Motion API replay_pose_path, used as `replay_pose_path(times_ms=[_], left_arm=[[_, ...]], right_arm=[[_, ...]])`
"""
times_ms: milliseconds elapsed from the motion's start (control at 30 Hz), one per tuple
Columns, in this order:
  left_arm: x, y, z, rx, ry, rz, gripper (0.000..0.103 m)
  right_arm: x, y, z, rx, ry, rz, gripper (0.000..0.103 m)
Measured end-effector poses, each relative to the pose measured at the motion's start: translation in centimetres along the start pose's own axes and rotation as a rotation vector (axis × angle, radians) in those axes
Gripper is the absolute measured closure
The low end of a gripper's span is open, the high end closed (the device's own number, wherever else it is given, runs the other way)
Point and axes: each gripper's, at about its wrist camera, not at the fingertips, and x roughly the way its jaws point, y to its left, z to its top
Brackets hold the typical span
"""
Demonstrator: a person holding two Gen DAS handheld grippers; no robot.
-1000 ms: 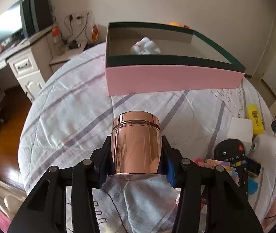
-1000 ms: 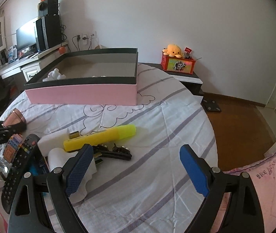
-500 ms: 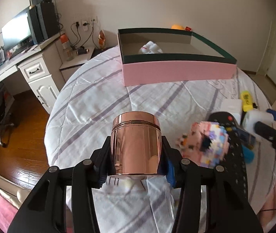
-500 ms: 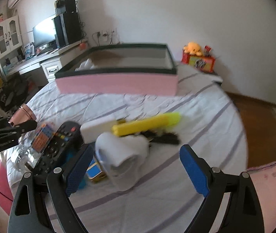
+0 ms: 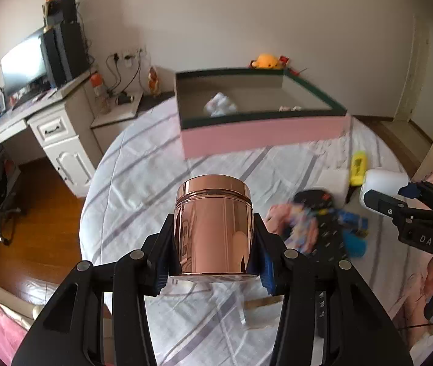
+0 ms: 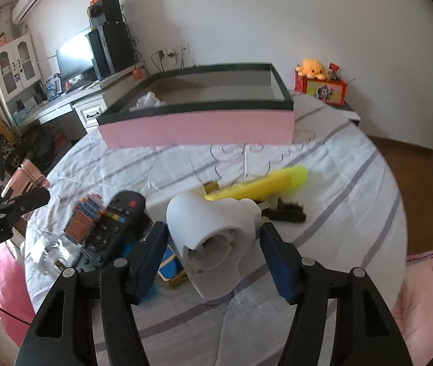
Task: Organize rigid objects
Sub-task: 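Grasp the rose-gold canister with the left gripper while the right grasps the white plug, then lower canister and plug into the pink box and open both grippers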
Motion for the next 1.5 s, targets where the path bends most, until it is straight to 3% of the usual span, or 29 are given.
replay_pose_path(times_ms=[233,500,700,833,1133,1500], left_arm=[[-1.1,-1.6,3.5,0.033,-0.070,-0.059,0.056],[0.9,-2.3,11.3,0.089,-0.098,-0.067,0.056],[5.7,-1.9,17.7,0.127,-0.038,-0.060,0.056],[11.1,-1.0,20.9,0.127,0.042,-0.027,0.056],[19.1,0.9,22.3,0.099,0.174,0.004,0.056],[23.0,1.5,21.3,0.072,0.257,0.027,0.054]], right_arm=[[-2.1,-0.1,3.9,-0.048,-0.093,-0.009,0.039],[-0.8,-0.1,11.0,-0.106,-0.139,0.015,0.039],[5.0,-0.3,17.4,-0.117,-0.069,0.054,0.039],[9.7,-0.4,19.9,-0.119,0.012,0.053,0.039],[18.3,-1.0,21.6,-0.111,0.166,0.050,0.039],[21.1,-0.6,21.4,-0.104,0.249,0.077,0.038]])
